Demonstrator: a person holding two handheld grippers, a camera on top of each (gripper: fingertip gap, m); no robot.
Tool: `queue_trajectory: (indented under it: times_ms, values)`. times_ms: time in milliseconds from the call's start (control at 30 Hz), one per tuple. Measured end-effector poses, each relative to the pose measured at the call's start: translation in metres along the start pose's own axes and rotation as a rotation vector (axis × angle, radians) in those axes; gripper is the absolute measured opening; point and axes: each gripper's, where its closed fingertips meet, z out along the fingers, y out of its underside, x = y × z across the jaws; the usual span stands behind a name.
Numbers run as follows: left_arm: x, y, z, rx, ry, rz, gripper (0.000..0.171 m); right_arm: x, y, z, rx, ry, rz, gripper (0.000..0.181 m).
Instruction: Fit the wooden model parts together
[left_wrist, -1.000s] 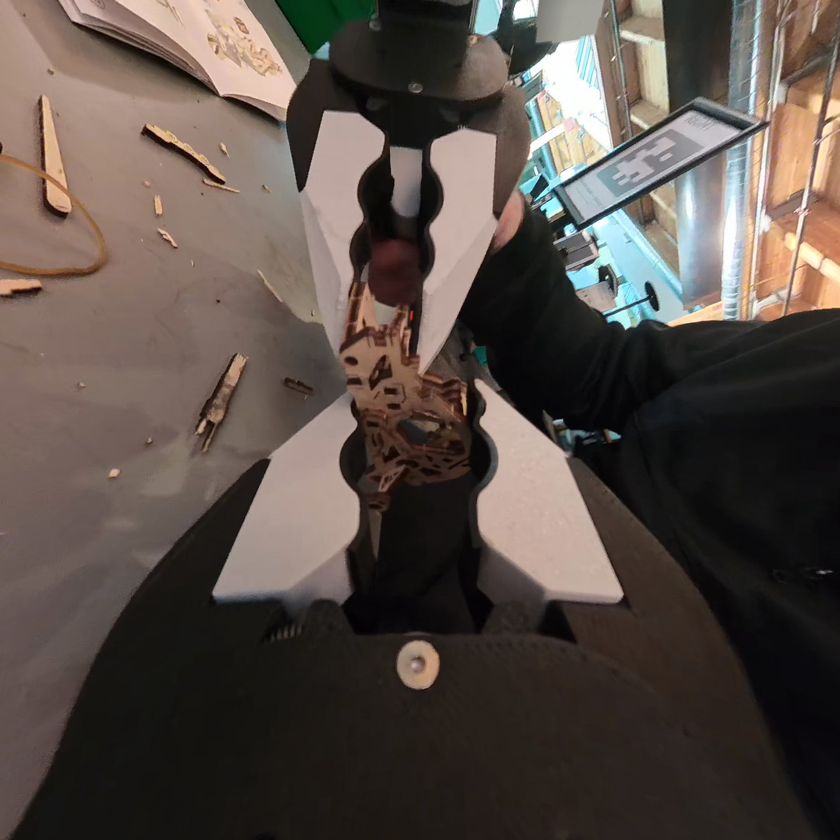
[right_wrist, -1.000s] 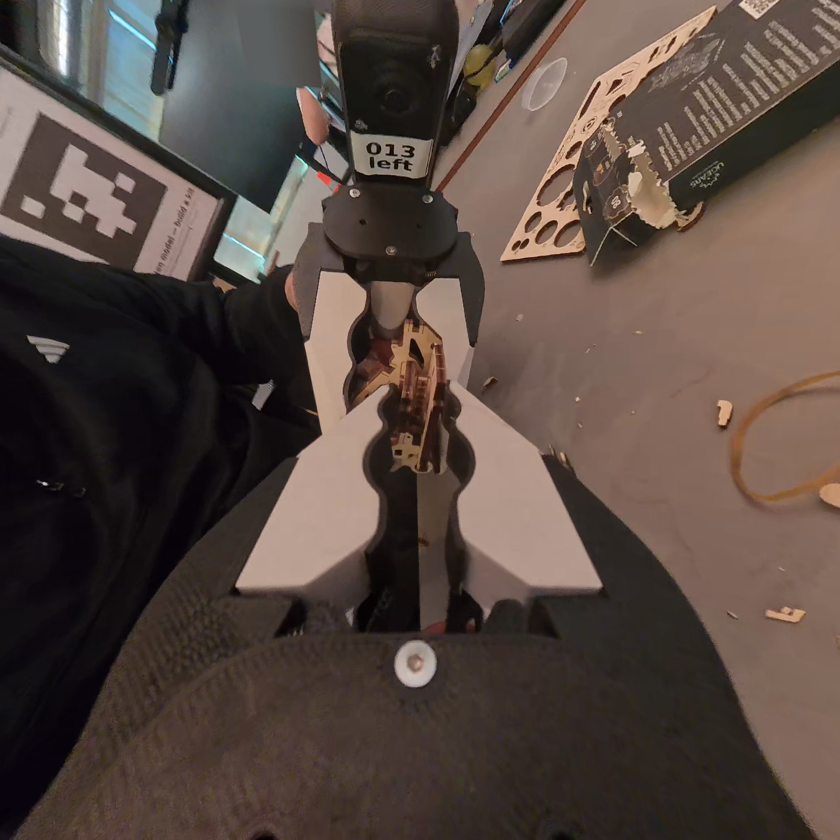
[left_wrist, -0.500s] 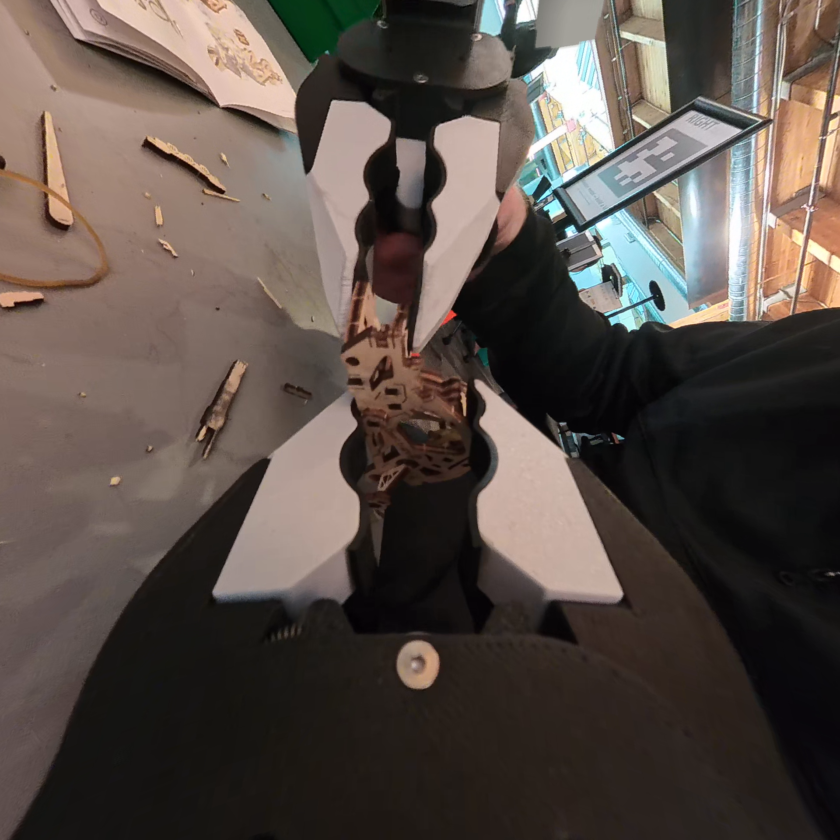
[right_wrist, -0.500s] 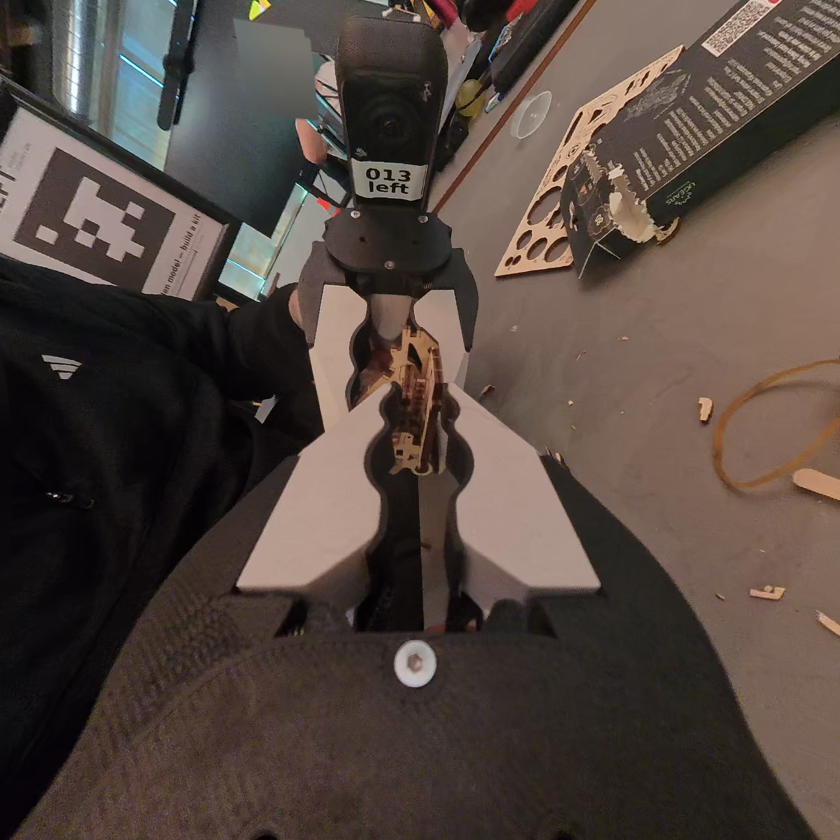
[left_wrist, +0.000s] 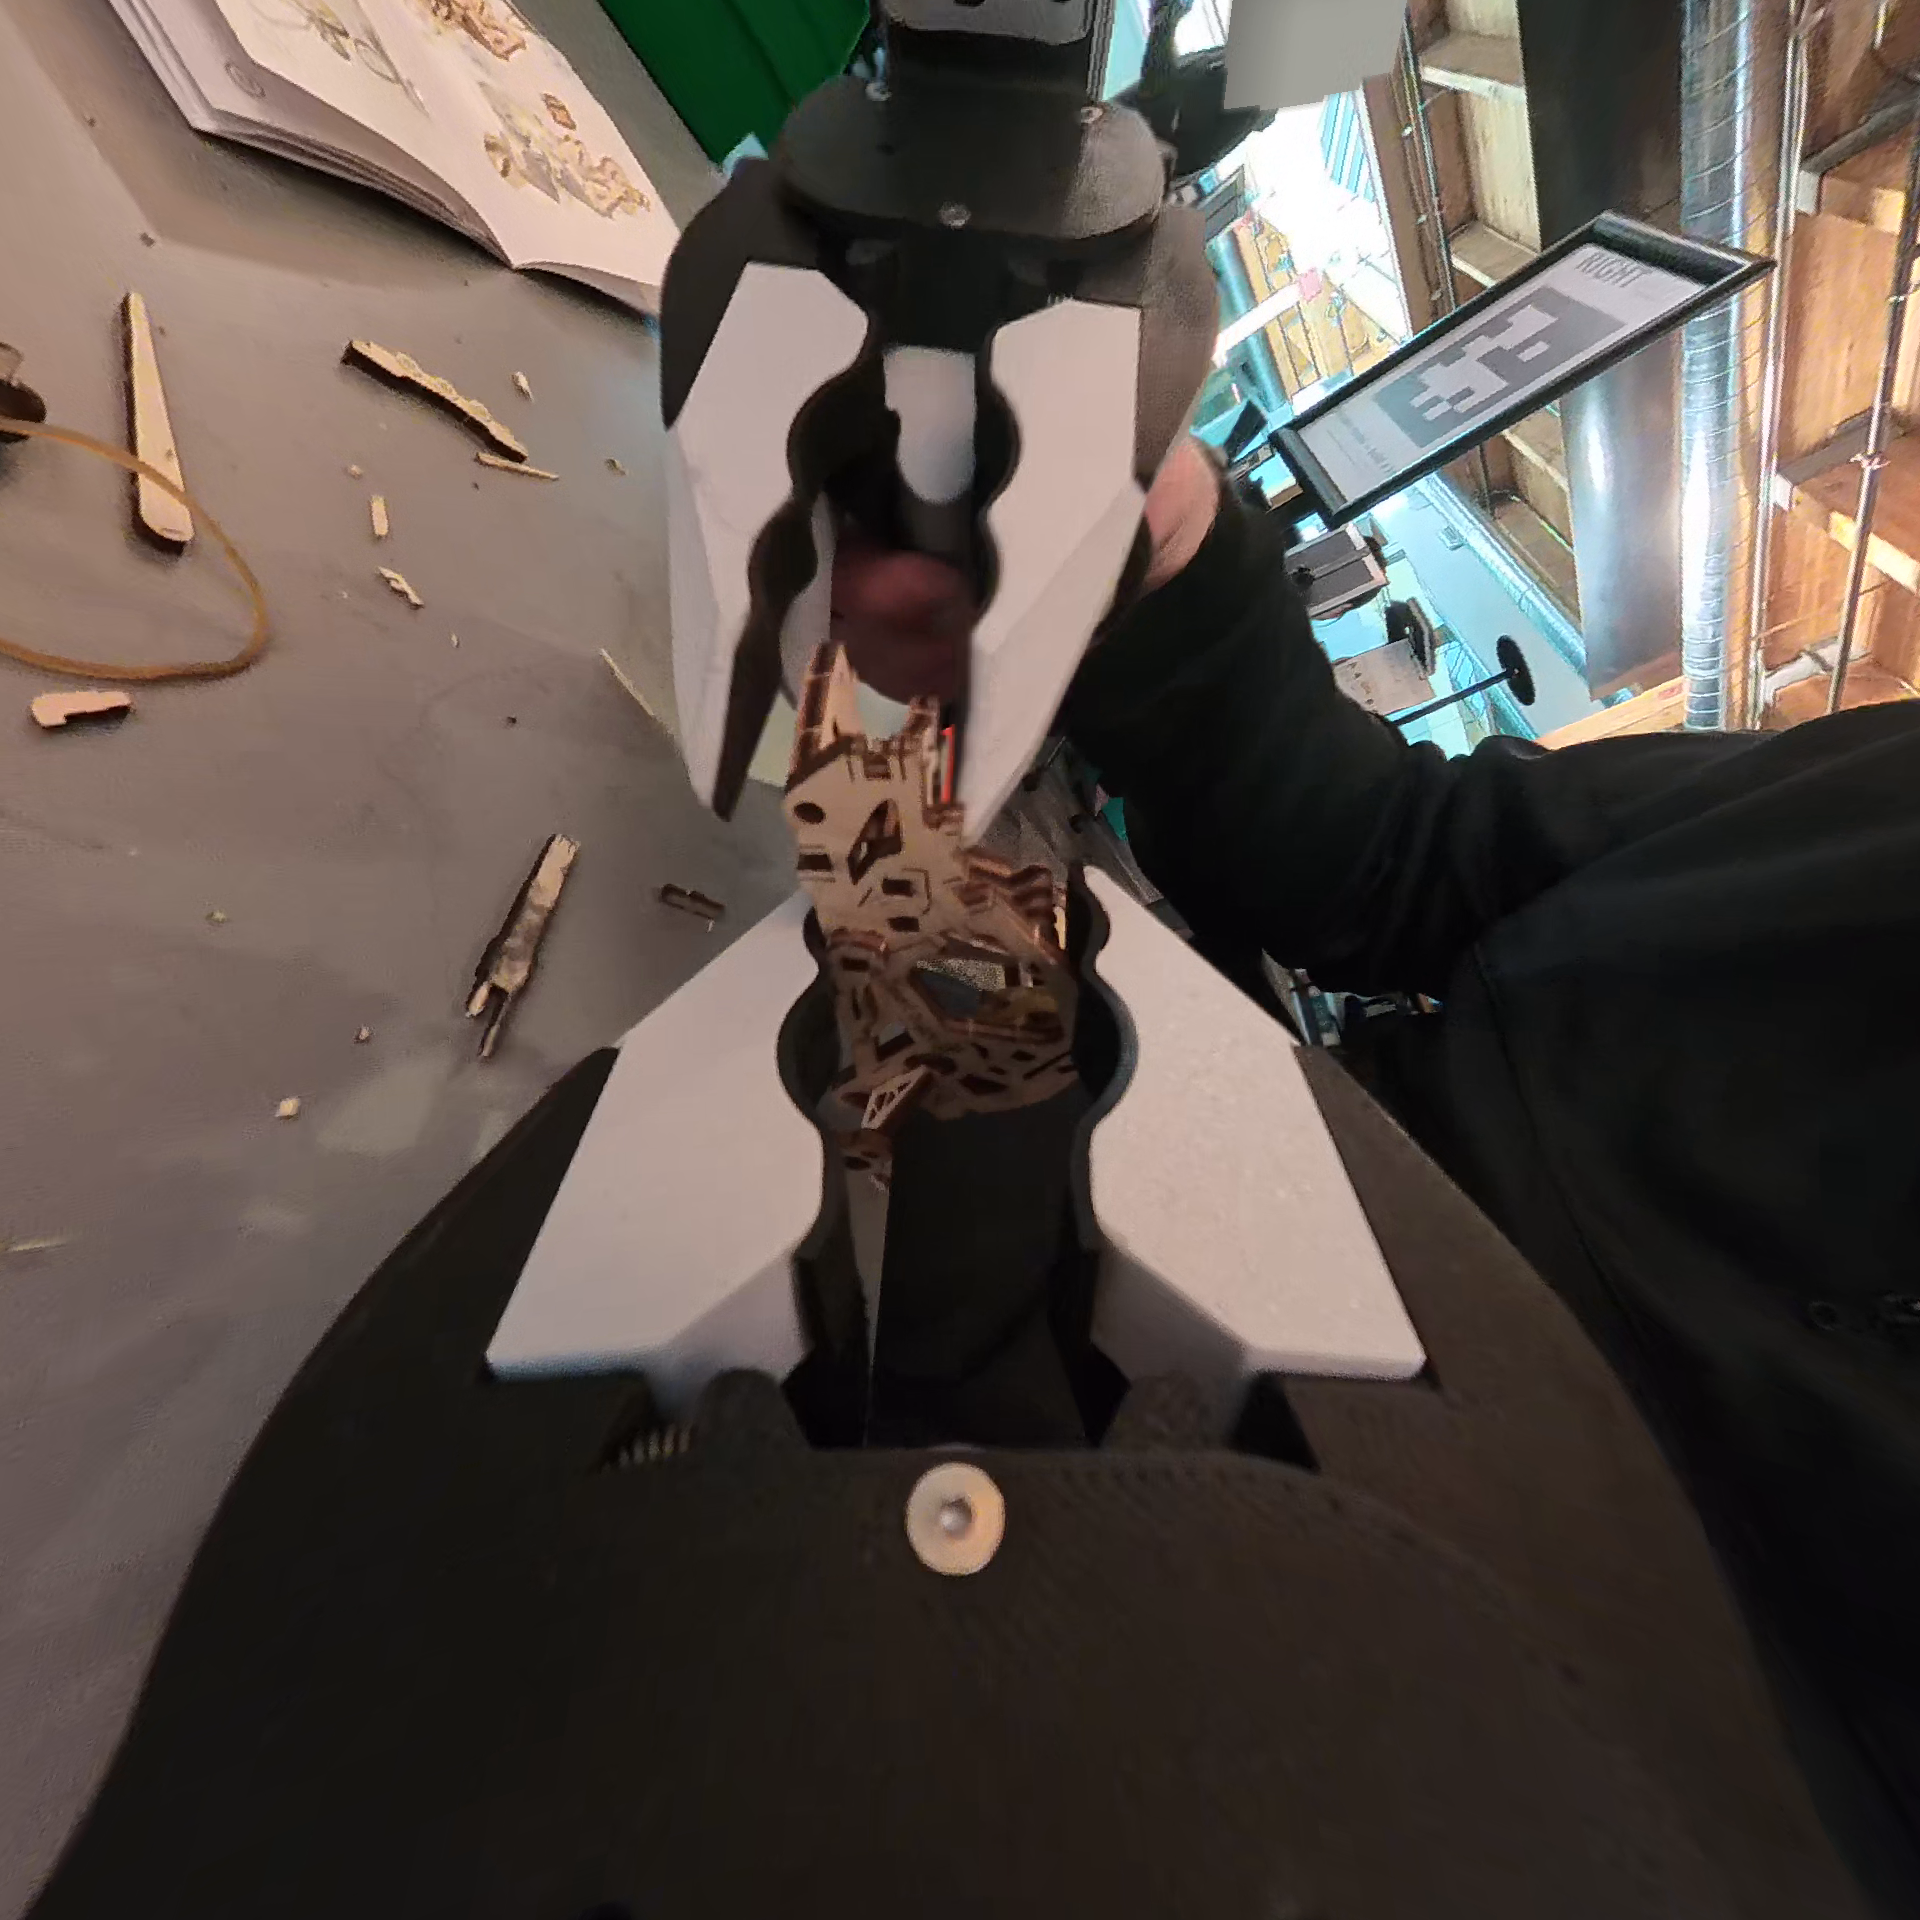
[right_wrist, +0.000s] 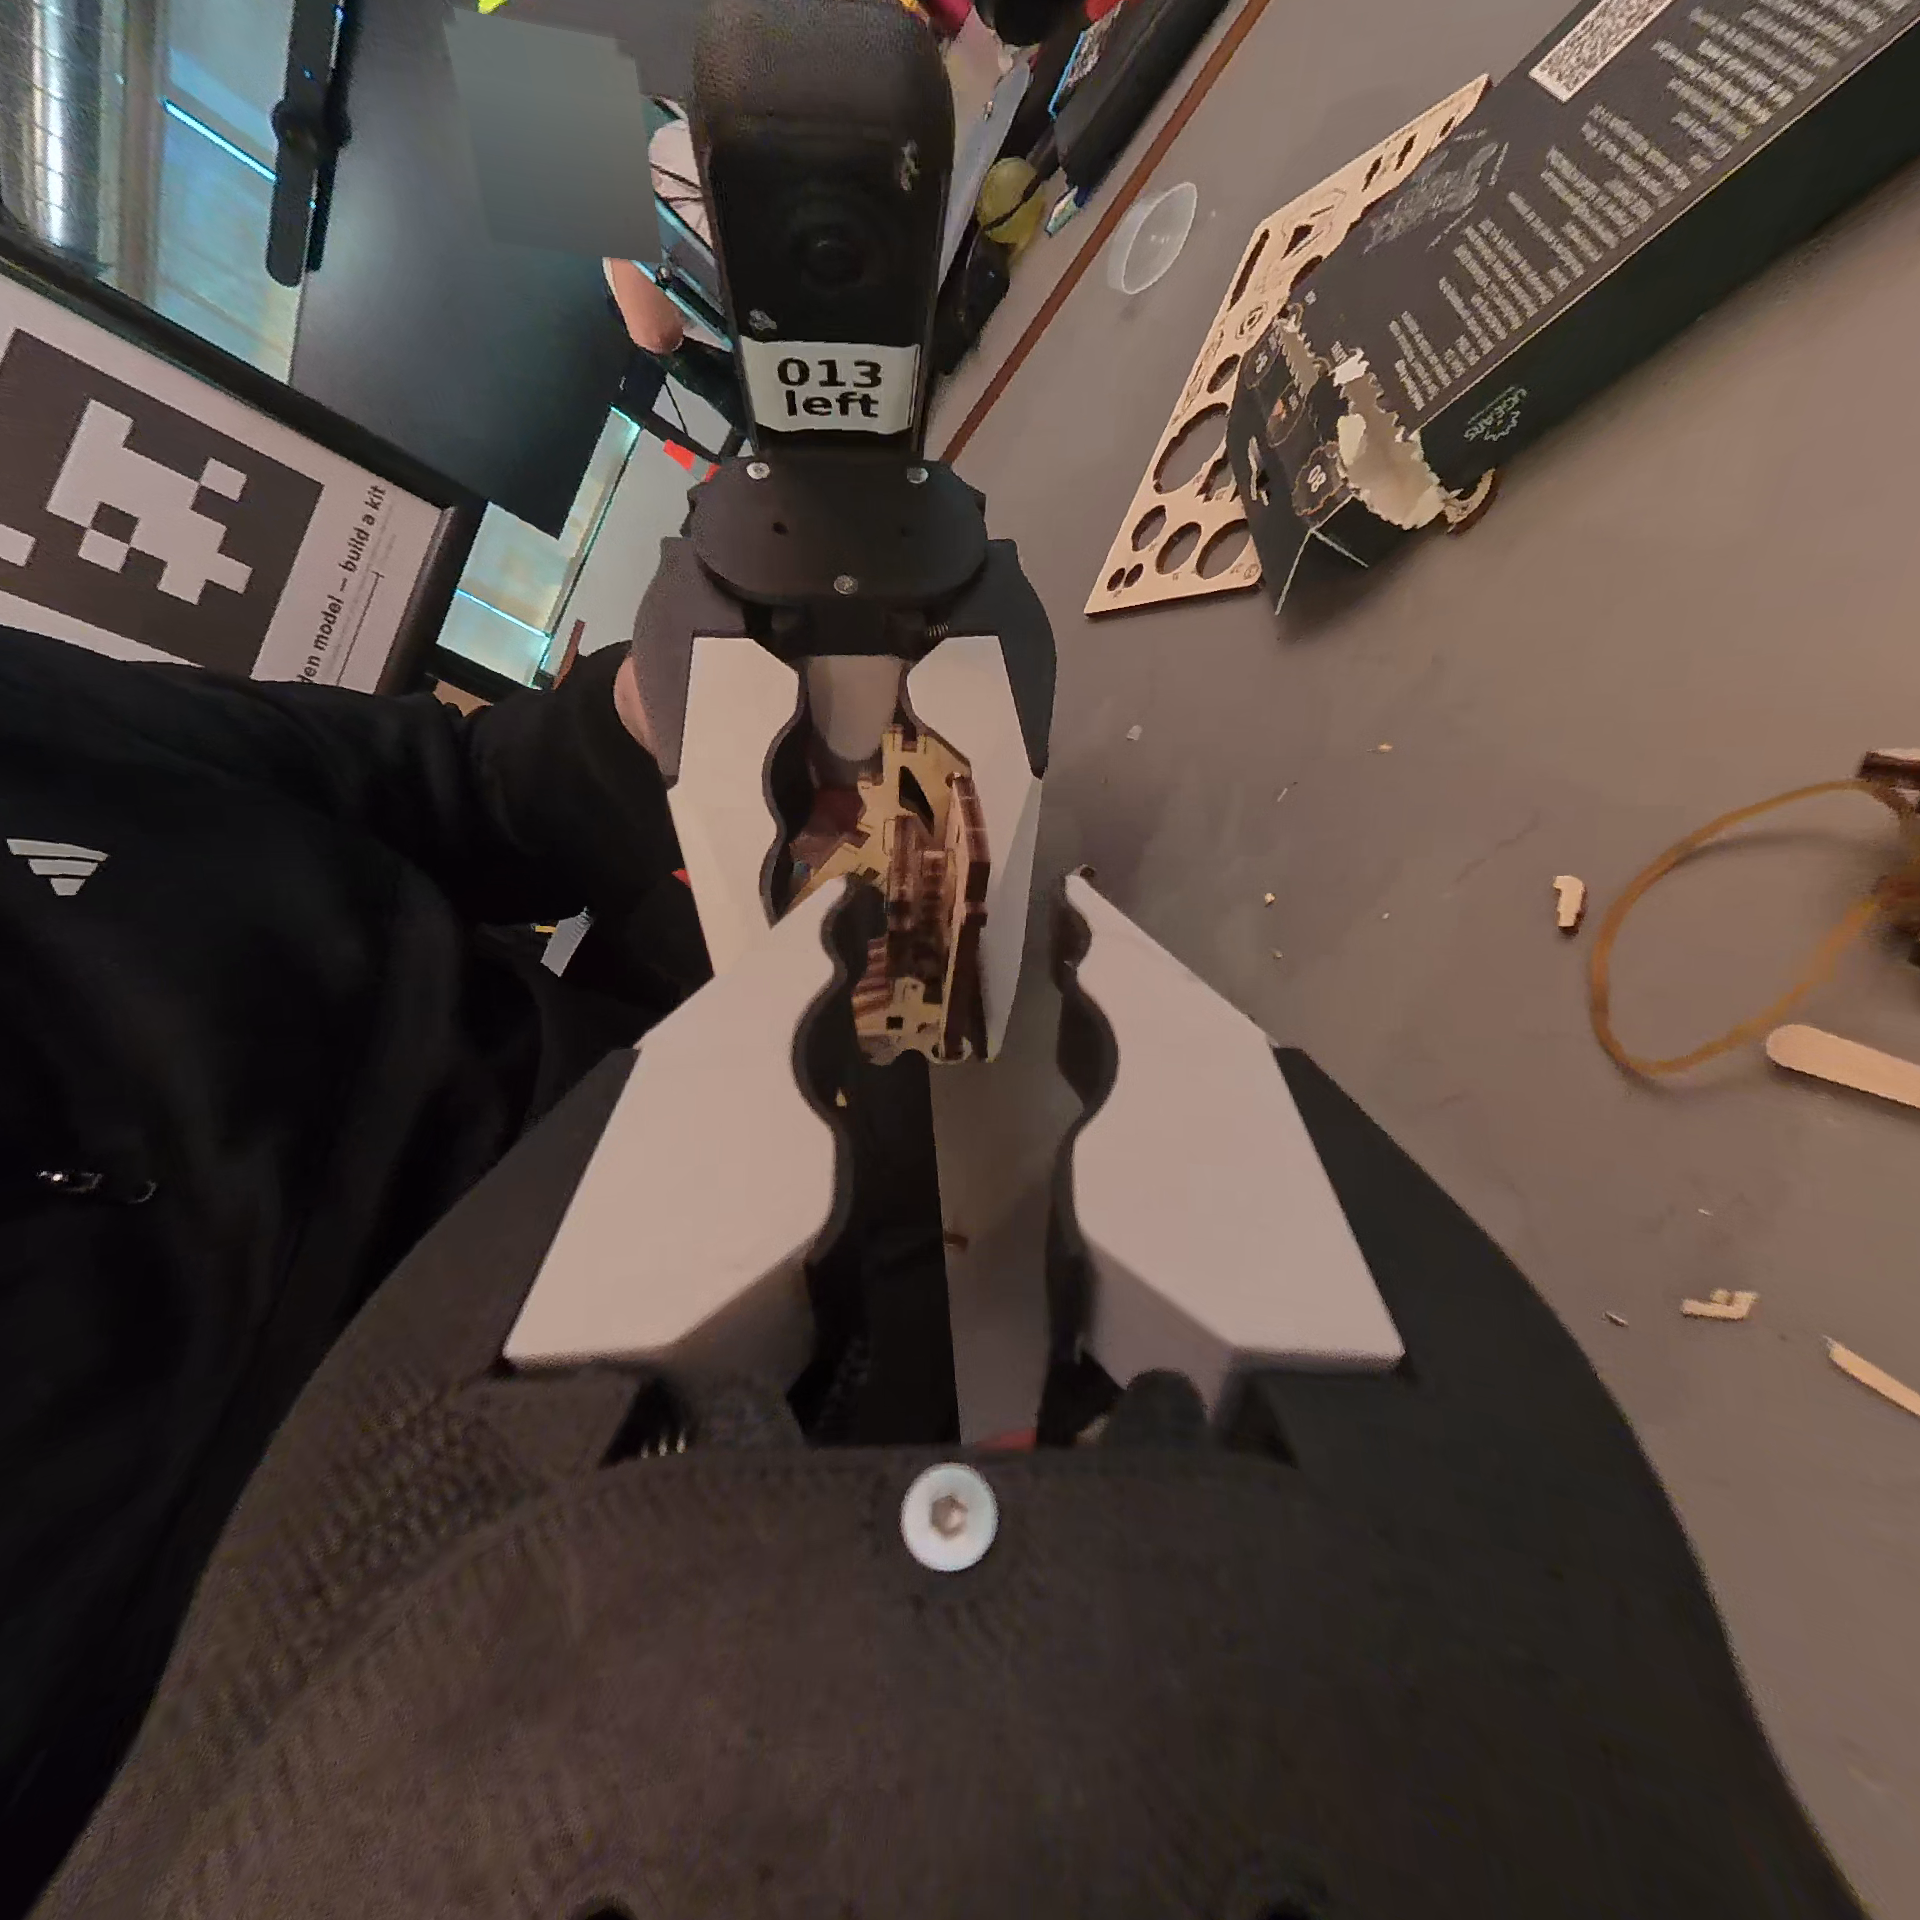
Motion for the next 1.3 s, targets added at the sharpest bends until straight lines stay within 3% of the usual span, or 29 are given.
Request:
queue_trajectory:
  times_ms: [100, 233, 333, 400, 733, 933, 1300]
  values:
    - [-0.004, 0.002, 0.000, -0.008, -0.024, 0.001, 0.039, -0.004, 0.001, 0.004, -0.002, -0.007, -0.022, 0.014]
    - [-0.006, 0.002, -0.002, -0.007, -0.021, -0.014, 0.039, 0.000, 0.000, 0.005, 0.007, 0.005, 0.012, 0.017]
    - [-0.010, 0.007, -0.003, -0.027, -0.024, -0.028, 0.039, 0.002, -0.002, -0.001, 0.018, 0.019, 0.019, 0.038]
    - [-0.014, 0.010, -0.006, -0.048, -0.029, -0.047, 0.039, 0.004, -0.006, -0.010, 0.047, 0.045, 0.015, 0.042]
    - [-0.046, 0.037, -0.025, -0.213, -0.155, -0.106, 0.040, 0.018, 0.012, -0.009, -0.072, 0.207, -0.090, 0.030]
    - [-0.055, 0.042, -0.023, -0.244, -0.156, -0.114, 0.040, 0.030, 0.024, 0.007, -0.136, 0.251, -0.118, 0.031]
    - [-0.067, 0.038, -0.033, -0.266, -0.197, -0.105, 0.040, 0.039, 0.025, 0.003, -0.124, 0.260, -0.107, 0.030]
